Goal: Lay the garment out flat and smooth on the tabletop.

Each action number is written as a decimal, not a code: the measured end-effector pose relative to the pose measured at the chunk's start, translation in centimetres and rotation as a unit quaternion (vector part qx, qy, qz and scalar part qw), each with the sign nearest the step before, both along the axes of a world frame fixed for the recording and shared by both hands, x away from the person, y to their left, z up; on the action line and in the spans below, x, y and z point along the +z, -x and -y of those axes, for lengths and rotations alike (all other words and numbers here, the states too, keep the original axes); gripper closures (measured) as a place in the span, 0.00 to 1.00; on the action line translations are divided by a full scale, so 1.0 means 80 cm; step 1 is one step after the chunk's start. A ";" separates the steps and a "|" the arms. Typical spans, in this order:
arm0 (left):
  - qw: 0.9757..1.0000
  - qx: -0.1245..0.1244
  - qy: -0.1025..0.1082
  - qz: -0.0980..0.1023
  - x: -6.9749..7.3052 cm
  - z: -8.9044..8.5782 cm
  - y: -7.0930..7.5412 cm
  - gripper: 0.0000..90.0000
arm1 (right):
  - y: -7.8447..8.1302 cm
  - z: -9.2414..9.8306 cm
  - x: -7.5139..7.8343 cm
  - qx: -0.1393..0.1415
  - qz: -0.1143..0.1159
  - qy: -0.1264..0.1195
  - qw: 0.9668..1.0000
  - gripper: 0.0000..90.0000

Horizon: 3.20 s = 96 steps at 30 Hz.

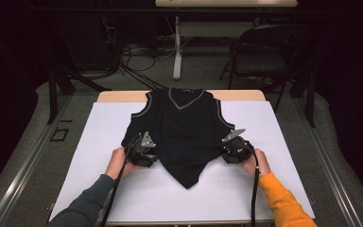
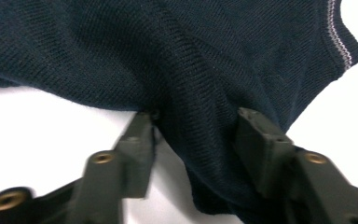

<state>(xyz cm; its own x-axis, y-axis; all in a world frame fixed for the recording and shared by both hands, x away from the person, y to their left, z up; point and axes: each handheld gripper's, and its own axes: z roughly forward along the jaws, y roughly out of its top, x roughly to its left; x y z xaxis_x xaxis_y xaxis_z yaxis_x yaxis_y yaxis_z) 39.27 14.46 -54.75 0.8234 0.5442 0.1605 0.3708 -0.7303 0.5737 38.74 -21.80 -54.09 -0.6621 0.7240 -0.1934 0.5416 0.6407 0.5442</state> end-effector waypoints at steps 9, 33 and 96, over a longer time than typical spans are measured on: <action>1.000 0.006 0.001 0.023 0.003 -0.006 0.002 0.89 | 0.013 -0.003 0.015 0.004 0.019 0.010 1.000 0.92; 0.996 0.072 0.035 0.036 0.040 -0.008 -0.018 0.36 | -0.006 0.021 0.055 -0.054 0.059 -0.002 0.997 0.51; 0.997 -0.044 0.056 -0.043 -0.005 0.044 0.021 0.86 | 0.011 0.015 0.006 -0.004 -0.039 0.002 0.999 0.64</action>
<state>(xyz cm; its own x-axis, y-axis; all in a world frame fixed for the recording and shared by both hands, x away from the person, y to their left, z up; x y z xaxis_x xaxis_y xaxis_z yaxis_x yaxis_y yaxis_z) 37.60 10.92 -55.16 0.8766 0.4802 0.0295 0.3596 -0.6947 0.6229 37.83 -23.02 -53.63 -0.6699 0.7282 -0.1451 0.5866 0.6388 0.4979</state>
